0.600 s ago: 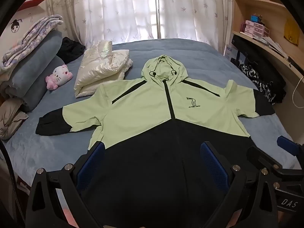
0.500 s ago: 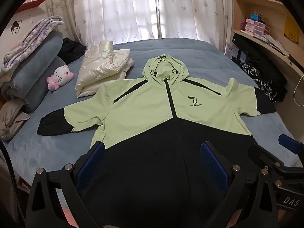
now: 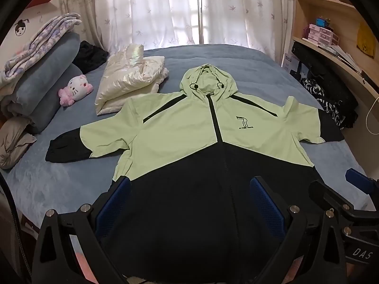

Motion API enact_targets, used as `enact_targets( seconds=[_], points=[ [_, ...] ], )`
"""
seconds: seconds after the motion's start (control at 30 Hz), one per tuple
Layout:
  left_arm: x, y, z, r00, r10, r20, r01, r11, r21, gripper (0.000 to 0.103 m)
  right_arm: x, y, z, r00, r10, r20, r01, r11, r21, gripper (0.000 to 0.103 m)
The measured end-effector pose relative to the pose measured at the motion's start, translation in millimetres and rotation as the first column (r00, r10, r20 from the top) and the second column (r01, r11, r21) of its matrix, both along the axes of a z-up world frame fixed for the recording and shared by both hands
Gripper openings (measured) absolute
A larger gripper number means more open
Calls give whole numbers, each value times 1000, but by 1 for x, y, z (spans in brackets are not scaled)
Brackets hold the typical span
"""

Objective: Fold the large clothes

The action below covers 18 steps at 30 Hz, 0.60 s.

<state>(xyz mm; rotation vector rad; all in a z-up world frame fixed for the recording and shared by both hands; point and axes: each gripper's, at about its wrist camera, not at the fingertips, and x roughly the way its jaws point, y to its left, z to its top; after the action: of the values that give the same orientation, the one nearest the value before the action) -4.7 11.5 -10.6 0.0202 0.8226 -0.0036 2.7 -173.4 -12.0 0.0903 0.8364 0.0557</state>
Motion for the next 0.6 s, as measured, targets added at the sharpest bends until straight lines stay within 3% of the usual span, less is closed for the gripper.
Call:
enact_targets(
  seconds=[0.6],
  points=[
    [-3,0,-1,1000,10,-13,-10,1000,2,99,0,2,-4,1000,9,-15,-9,1000,13,103]
  ],
)
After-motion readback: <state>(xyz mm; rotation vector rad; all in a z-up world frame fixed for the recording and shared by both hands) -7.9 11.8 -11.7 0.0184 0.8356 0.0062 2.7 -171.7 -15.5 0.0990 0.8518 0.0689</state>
